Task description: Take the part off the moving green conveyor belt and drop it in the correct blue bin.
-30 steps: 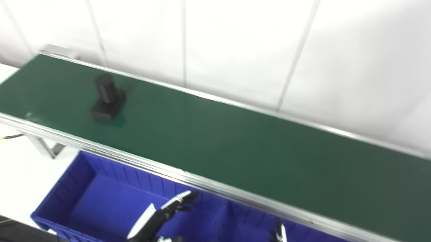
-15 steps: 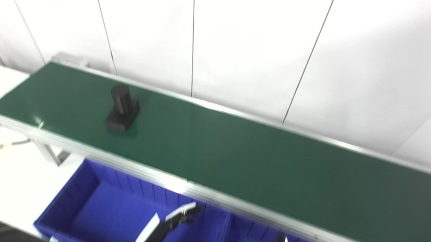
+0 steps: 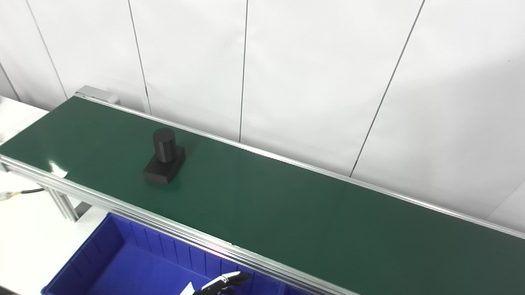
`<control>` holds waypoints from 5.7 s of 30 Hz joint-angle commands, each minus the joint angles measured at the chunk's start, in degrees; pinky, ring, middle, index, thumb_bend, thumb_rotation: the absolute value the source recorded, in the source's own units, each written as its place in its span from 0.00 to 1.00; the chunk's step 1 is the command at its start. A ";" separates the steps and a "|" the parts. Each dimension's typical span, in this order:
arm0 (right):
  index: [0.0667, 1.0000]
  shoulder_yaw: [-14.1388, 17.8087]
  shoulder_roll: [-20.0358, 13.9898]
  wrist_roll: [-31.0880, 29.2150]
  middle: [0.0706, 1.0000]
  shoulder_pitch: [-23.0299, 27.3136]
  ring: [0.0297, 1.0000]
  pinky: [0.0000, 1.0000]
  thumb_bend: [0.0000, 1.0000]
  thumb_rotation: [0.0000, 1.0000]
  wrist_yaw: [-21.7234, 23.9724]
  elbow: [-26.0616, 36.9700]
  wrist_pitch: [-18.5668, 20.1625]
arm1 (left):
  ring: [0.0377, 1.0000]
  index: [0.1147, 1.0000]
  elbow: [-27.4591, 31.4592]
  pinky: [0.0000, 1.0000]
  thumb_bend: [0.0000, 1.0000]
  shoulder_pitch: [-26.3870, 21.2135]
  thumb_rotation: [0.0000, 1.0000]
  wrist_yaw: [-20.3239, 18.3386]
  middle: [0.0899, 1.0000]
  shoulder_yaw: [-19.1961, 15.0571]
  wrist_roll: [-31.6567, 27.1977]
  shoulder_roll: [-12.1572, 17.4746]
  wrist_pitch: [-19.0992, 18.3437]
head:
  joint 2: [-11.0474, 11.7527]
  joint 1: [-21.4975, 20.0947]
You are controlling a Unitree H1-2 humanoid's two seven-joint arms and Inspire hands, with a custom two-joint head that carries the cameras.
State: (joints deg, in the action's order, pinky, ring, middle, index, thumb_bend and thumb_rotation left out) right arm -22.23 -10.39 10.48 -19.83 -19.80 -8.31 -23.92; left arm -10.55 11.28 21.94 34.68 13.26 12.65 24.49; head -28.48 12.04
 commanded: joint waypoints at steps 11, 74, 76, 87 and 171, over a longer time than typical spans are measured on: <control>1.00 0.71 -0.47 1.24 0.92 0.88 0.92 0.92 0.75 0.92 -3.15 5.82 -3.00 | 0.84 0.82 0.74 0.78 0.82 -0.97 0.76 1.27 0.85 0.37 0.50 -0.33 2.43 | -0.14 -0.48; 0.95 8.11 9.36 16.66 0.92 34.97 0.88 0.81 0.78 0.66 19.46 10.09 24.88 | 0.95 0.91 4.35 0.93 0.74 0.89 0.94 -4.39 0.93 -2.60 -4.38 3.01 2.43 | -5.33 -21.27; 0.95 7.77 9.69 17.43 0.92 36.27 0.89 0.82 0.79 0.66 19.31 8.79 25.56 | 0.95 0.92 4.28 0.92 0.73 0.80 0.96 -4.57 0.94 -2.71 -4.30 3.10 2.43 | -5.34 -21.62; 0.95 6.47 11.71 20.33 0.93 44.44 0.86 0.74 0.85 0.60 18.46 -1.67 29.36 | 0.95 0.91 4.00 0.93 0.72 1.00 0.96 -4.96 0.93 -3.42 -4.45 2.56 2.43 | -5.13 -21.63; 0.47 6.51 21.60 9.54 0.42 71.12 0.38 0.32 0.51 0.00 -12.12 -67.19 2.88 | 0.94 0.91 9.54 0.91 0.78 7.47 0.97 -9.22 0.93 -5.93 -2.67 2.36 2.41 | -9.07 -18.40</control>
State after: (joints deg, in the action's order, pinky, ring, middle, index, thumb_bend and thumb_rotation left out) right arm -15.75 10.91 19.78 49.07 -30.28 -76.48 -16.64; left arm -2.71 18.93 12.90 29.21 11.43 14.89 24.50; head -37.62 -6.42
